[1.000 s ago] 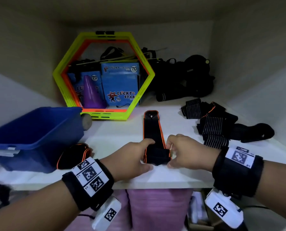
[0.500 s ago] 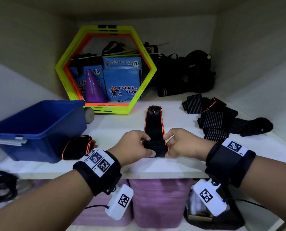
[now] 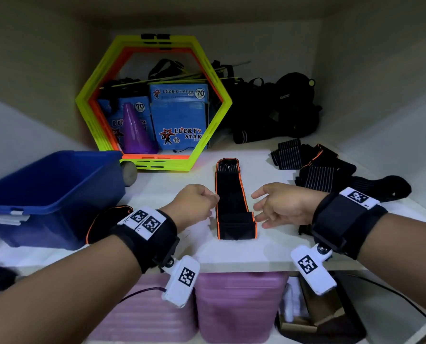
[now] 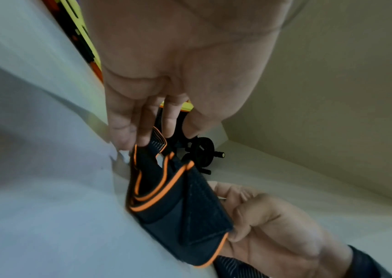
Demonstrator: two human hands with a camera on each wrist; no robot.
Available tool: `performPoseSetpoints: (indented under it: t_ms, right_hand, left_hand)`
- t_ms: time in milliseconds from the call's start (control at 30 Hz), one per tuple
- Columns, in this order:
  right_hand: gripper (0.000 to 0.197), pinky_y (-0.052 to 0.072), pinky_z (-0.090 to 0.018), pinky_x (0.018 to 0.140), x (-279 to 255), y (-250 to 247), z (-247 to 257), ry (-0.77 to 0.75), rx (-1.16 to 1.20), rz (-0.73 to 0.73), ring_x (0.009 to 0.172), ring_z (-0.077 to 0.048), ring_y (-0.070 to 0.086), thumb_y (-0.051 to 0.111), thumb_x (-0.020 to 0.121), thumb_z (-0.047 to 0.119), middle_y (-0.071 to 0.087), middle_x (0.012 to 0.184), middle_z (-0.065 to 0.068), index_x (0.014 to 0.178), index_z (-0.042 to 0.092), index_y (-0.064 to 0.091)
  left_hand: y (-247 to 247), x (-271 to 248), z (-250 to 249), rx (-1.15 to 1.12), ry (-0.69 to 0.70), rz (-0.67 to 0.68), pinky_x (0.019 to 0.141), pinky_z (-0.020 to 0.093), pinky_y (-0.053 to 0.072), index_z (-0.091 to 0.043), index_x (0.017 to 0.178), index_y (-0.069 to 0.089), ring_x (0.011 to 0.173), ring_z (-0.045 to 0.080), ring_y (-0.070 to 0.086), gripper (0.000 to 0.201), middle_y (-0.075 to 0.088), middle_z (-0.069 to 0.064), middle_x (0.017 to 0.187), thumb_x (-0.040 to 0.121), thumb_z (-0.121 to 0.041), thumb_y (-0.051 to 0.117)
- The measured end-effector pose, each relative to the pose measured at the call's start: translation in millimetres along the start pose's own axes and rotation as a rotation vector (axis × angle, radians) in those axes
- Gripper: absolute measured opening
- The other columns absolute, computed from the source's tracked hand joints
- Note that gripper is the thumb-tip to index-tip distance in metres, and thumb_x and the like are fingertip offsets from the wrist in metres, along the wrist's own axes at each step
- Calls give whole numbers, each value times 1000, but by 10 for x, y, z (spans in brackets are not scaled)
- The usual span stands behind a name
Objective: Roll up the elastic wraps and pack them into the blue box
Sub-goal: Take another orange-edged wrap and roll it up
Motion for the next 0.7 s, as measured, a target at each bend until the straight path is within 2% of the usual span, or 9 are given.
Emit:
performPoseSetpoints:
  t_ms: [100, 167, 233, 333, 433, 500, 633, 700]
  right_hand:
    - [64, 58, -42, 89, 51, 18, 82, 5, 10, 0, 98, -26, 66, 30, 78, -20, 59, 121, -10, 129, 12, 49]
    - [60, 54, -46, 94, 67, 32, 153, 25, 41, 30, 92, -31, 64, 27, 80, -19, 61, 119, -14, 130, 9, 47]
    - [58, 54, -48, 94, 93, 18, 204, 33, 31, 35, 95, -35, 65, 28, 82, -19, 58, 121, -19, 130, 9, 46]
    - [53, 57, -45, 89, 145, -7, 257, 25, -13, -24, 101, -31, 67, 33, 85, -15, 54, 120, -19, 128, 13, 49]
    - [52, 51, -47, 98, 187, 18, 293, 51, -10, 13, 97, -29, 63, 31, 87, -15, 61, 124, -20, 128, 14, 45]
    - [50, 50, -47, 99, 211, 7, 315, 55, -20, 29, 93, -28, 62, 32, 88, -14, 62, 125, -22, 127, 14, 45]
    - [54, 51, -45, 95, 270, -77, 358, 61, -7, 17, 108, -33, 58, 32, 88, -19, 51, 125, -20, 129, 13, 46]
    - [48, 49, -44, 98, 290, -77, 399, 84, -5, 24, 109, -32, 56, 30, 89, -19, 50, 118, -16, 121, 10, 50]
  left_hand:
    - [48, 49, -75, -48, -48, 14, 67, 31, 50, -7, 94, 60, 73, 25, 57, 9, 58, 15, 87, 95, -16, 60]
    - [99, 69, -149, -99, -89, 62, 61, 28, 43, -10, 98, 53, 78, 26, 49, 6, 51, 16, 89, 96, -14, 57]
    - [111, 114, -189, -83, -105, 69, 60, 28, 41, -13, 98, 50, 79, 26, 46, 7, 49, 15, 88, 96, -14, 57]
    - [90, 196, -212, -45, -97, 16, 67, 32, 43, -13, 94, 50, 75, 26, 45, 7, 47, 13, 86, 96, -16, 56]
    - [109, 257, -248, -57, -139, 23, 70, 31, 48, -11, 95, 54, 73, 26, 50, 11, 52, 12, 86, 98, -22, 54]
    - [120, 292, -276, -80, -165, 42, 68, 30, 50, -10, 98, 56, 71, 26, 52, 15, 55, 12, 86, 99, -25, 55]
    - [88, 377, -263, -69, -174, 10, 79, 34, 55, -9, 102, 55, 81, 28, 52, 18, 51, 11, 92, 99, -27, 56]
    - [81, 416, -260, -102, -176, 14, 83, 36, 55, -8, 106, 56, 85, 28, 54, 21, 52, 12, 97, 99, -28, 56]
Point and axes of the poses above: each hand's wrist, its own x-axis towards the middle knuckle, its own y-axis out of the palm, z = x × y, the point moved 2 cm from there along x, towards the middle knuckle
